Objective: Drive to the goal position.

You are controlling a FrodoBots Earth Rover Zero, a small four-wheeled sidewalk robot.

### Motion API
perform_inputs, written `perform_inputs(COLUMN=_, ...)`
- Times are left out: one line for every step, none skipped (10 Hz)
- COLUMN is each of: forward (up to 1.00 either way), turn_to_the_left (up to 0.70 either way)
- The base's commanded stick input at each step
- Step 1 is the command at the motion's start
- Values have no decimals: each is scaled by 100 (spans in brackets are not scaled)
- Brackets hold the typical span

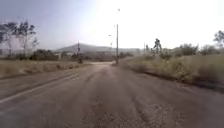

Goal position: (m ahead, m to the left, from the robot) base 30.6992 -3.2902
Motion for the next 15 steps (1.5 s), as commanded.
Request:
perform_inputs(forward=100, turn_to_the_left=0)
perform_inputs(forward=100, turn_to_the_left=0)
perform_inputs(forward=100, turn_to_the_left=0)
perform_inputs(forward=100, turn_to_the_left=0)
perform_inputs(forward=100, turn_to_the_left=0)
perform_inputs(forward=100, turn_to_the_left=0)
perform_inputs(forward=100, turn_to_the_left=0)
perform_inputs(forward=100, turn_to_the_left=0)
perform_inputs(forward=100, turn_to_the_left=0)
perform_inputs(forward=100, turn_to_the_left=0)
perform_inputs(forward=100, turn_to_the_left=0)
perform_inputs(forward=100, turn_to_the_left=0)
perform_inputs(forward=100, turn_to_the_left=0)
perform_inputs(forward=100, turn_to_the_left=0)
perform_inputs(forward=100, turn_to_the_left=0)
